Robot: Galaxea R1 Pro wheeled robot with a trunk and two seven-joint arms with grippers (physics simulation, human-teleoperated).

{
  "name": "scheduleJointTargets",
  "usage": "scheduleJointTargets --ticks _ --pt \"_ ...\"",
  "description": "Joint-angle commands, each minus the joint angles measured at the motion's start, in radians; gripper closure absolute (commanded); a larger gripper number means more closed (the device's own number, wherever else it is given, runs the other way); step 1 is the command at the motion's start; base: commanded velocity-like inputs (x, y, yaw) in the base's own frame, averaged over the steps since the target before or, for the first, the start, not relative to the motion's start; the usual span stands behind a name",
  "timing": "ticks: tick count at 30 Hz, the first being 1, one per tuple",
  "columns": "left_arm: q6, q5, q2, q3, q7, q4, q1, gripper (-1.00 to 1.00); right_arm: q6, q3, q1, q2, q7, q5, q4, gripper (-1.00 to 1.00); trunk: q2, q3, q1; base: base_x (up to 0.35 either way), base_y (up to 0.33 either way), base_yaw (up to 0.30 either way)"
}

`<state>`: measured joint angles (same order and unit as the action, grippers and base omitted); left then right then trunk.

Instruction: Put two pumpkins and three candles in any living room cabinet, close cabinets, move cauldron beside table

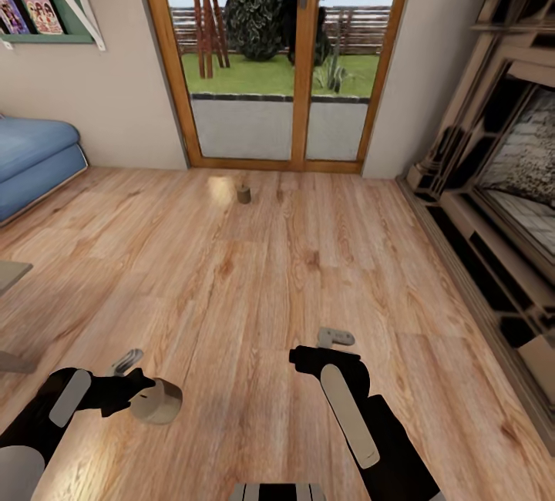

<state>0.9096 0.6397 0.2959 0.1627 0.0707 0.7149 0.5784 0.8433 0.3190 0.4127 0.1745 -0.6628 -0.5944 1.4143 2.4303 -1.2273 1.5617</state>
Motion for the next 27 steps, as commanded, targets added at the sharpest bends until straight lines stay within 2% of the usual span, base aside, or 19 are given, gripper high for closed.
scheduleJointTargets --ticks 1,8,13,18,23,27 --pt "0.000 0.000 0.000 0.000 0.000 0.000 0.000 1.00 0.000 0.001 0.000 0.000 0.000 0.000 0.000 -1.00 -0.007 0.003 -0.004 0.000 0.000 0.000" --pt "0.002 0.000 0.002 0.000 0.000 0.000 0.000 1.00 0.000 0.002 0.000 0.000 0.000 0.001 0.000 -1.00 -0.056 0.025 -0.031 0.000 0.000 0.000" --pt "0.003 0.000 0.002 0.000 0.000 0.000 0.000 1.00 -0.004 0.018 0.000 0.000 -0.003 0.007 0.002 -1.00 -0.091 0.041 -0.050 0.000 0.000 0.011" --pt "0.002 -0.001 0.002 0.000 0.000 0.000 0.000 1.00 -0.004 0.022 0.000 0.000 -0.009 0.009 0.002 -1.00 -0.126 0.056 -0.069 0.000 0.000 0.211" --pt "-0.001 -0.001 0.001 0.000 0.000 0.000 0.000 1.00 -0.003 0.023 0.000 0.000 -0.011 0.010 0.002 -1.00 -0.126 0.056 -0.069 0.000 0.000 0.279" --pt "-0.007 -0.002 0.000 0.000 0.000 0.000 0.000 1.00 -0.006 0.035 0.000 0.000 -0.012 0.012 0.002 -1.00 -0.126 0.056 -0.069 0.117 0.000 0.125"
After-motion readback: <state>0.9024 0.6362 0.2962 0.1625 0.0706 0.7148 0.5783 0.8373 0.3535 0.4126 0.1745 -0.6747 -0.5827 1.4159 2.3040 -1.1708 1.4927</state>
